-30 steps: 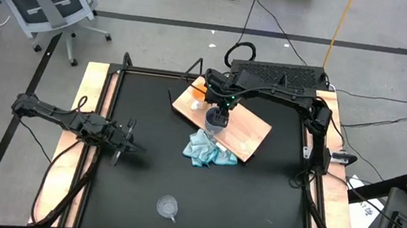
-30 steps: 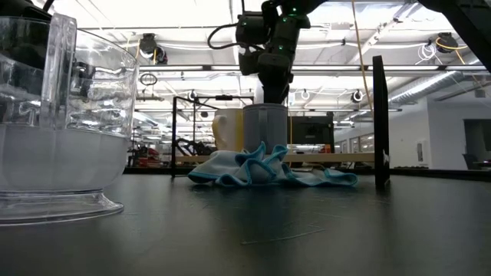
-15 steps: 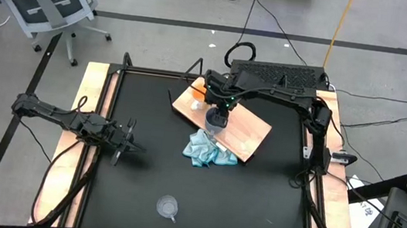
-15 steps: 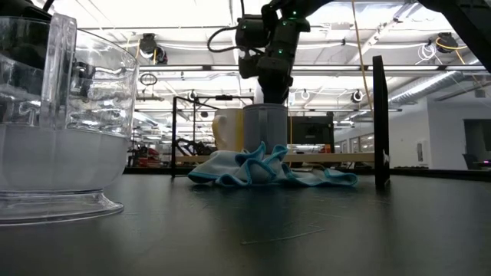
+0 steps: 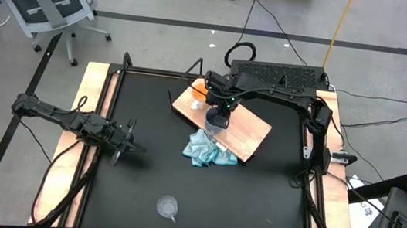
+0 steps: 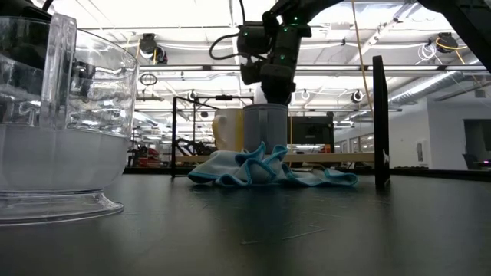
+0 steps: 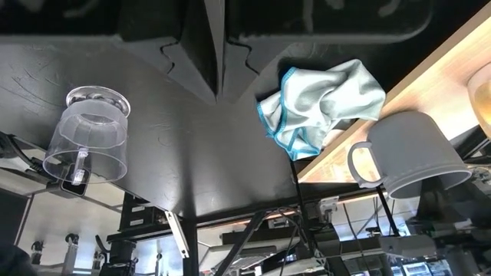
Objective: Stack small to large cups/mugs on shelf
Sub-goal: Adjust the position of the gray mug
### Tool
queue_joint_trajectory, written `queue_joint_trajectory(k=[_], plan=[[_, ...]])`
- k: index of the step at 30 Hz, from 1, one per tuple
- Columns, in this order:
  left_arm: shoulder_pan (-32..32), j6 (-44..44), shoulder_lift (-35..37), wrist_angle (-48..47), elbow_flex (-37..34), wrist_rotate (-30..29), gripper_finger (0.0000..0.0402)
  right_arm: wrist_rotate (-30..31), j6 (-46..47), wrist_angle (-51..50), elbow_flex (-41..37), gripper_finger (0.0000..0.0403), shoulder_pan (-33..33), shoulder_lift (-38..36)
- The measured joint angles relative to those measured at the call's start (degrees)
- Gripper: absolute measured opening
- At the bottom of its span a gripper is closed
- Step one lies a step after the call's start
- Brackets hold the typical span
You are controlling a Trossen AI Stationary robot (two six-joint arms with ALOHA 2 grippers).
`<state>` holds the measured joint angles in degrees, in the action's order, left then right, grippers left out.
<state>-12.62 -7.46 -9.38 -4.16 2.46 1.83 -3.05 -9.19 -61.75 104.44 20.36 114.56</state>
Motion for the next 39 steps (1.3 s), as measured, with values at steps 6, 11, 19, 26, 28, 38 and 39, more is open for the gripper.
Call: queue_joint_trajectory(k=[6, 11, 19, 26, 28, 38, 39], plan=[[0.0, 0.0, 0.0, 0.0, 0.0, 0.0, 0.0024, 0.0, -0.3, 1.2, 0.0, 0.0078, 0.1, 0.0], [0.0, 0.1, 0.0, 0.0, 0.0, 0.0, 0.0024, 0.0, -0.3, 1.2, 0.0, 0.0045, 0.1, 0.0], [0.0, 0.2, 0.0, 0.0, 0.0, 0.0, 0.0024, 0.0, 0.7, 1.2, 0.0, 0.0011, 0.1, 0.0], [0.0, 0.2, 0.0, 0.0, 0.0, 0.0, 0.0024, 0.0, 5.3, 1.8, 0.0, 0.0005, 0.2, 0.0], [0.0, 0.2, 0.0, 0.0, 0.0, 0.0, 0.0024, 0.0, 8.0, 1.9, 0.0, 0.0004, 0.3, 0.0], [0.0, 0.2, 0.0, 0.0, 0.0, 0.0, 0.0024, 0.3, 16.9, 1.3, 0.0, 0.0002, 0.3, 0.0], [0.0, 0.2, 0.0, 0.0, 0.0, 0.0, 0.0024, 0.9, 17.6, 1.0, 0.0, 0.0002, 0.3, 0.0]])
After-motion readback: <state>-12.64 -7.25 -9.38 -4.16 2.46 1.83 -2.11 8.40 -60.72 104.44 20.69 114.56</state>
